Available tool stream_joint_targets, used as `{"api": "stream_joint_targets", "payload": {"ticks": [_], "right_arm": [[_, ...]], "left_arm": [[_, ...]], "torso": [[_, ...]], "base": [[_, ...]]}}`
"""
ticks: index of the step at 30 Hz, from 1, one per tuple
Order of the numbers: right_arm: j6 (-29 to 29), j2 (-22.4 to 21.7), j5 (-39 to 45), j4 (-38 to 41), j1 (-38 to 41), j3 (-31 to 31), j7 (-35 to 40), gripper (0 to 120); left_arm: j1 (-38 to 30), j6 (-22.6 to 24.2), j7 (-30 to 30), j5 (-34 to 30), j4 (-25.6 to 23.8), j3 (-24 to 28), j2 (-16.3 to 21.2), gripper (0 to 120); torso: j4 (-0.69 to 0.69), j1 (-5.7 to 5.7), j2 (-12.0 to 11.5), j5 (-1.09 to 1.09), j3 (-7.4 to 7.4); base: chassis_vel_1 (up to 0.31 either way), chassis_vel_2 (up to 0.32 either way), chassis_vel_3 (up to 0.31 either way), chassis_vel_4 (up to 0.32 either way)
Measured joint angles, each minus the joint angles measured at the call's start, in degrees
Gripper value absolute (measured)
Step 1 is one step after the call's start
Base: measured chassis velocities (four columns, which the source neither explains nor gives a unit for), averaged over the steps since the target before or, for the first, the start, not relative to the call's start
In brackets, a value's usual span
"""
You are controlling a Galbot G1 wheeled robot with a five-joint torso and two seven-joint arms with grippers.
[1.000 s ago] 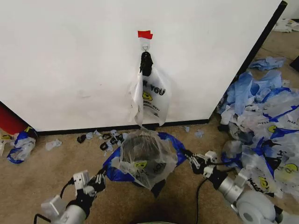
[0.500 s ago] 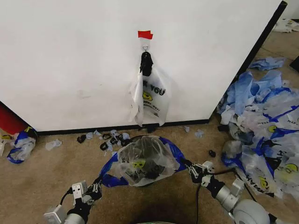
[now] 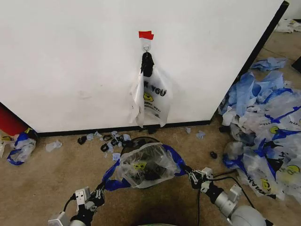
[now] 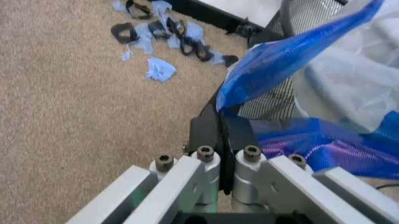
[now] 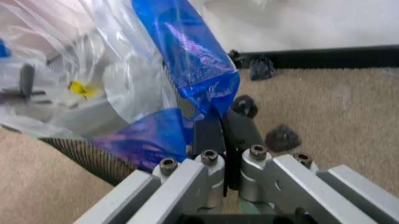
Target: Pick up the garbage bag from the wall and place it over the trash bin.
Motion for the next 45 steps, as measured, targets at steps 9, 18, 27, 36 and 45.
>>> {"api": "stream_joint_targets", "payload": {"ticks": [9,18,27,36,45], "right_arm": [[0.5,2.2,-1.3,-4.6,1.2,-1.0,-0.2,0],[0.8,3.8,-0.8,-5.1,3.0,-1.9,-1.1,0],[1.1,4.6,1.1,-6.0,6.1,-1.7,-1.8,0],[0.9,6.8,1.9,-8.9,10.1,-3.4,-1.5,0],[0.4,9.2,1.7,-12.6,13.7,-7.0,-1.2,0]], "left_arm": [[-0.8,-0.5,0.7,2.2,2.9,3.9,-2.0,0],[-4.8,-1.9,1.7,3.6,7.2,7.7,-3.8,0],[-12.8,-3.2,0.5,0.8,9.0,10.0,-3.9,0],[-19.1,-3.0,-0.4,-1.8,12.1,11.7,-4.3,0],[-19.7,-3.5,0.3,-1.2,15.8,13.2,-6.2,0]], "torso": [[0.00,0.00,0.0,-0.01,0.00],[0.00,0.00,0.0,0.00,0.00],[-0.01,0.00,0.0,-0.01,0.01],[0.01,0.00,0.0,0.00,0.01],[0.00,0.00,0.0,-0.01,0.01]], "base": [[0.000,0.000,0.000,0.000],[0.000,0.000,0.000,0.000],[0.000,0.000,0.000,0.000],[0.000,0.000,0.000,0.000],[0.000,0.000,0.000,0.000]]}}
